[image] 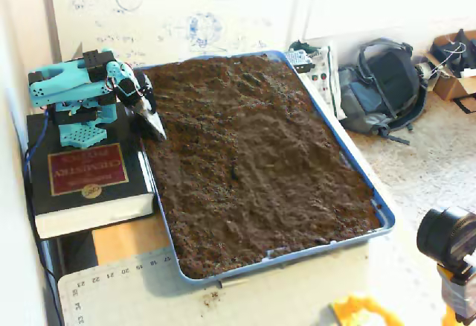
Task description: Build a berm.
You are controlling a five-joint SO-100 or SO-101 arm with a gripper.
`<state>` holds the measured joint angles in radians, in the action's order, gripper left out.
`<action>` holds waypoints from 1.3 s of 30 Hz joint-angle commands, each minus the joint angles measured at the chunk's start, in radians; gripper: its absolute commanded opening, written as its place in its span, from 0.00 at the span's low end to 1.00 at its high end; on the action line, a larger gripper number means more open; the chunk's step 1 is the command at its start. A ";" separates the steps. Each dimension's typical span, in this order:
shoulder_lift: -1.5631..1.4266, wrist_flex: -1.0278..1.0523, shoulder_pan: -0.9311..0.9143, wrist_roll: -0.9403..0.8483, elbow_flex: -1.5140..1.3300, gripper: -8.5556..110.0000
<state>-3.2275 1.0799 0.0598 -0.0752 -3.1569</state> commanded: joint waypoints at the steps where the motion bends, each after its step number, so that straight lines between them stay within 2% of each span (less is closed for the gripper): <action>1: -0.009 0.003 0.000 -0.003 0.015 0.08; 19: -0.123 -0.011 0.008 0.011 0.020 0.08; 29: -0.118 0.002 0.008 0.014 0.241 0.08; 33: -0.014 0.002 0.011 0.014 0.348 0.08; 39: 0.337 0.003 0.055 0.014 0.589 0.08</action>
<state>-3.0296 1.0815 0.0905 -0.0736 -2.7612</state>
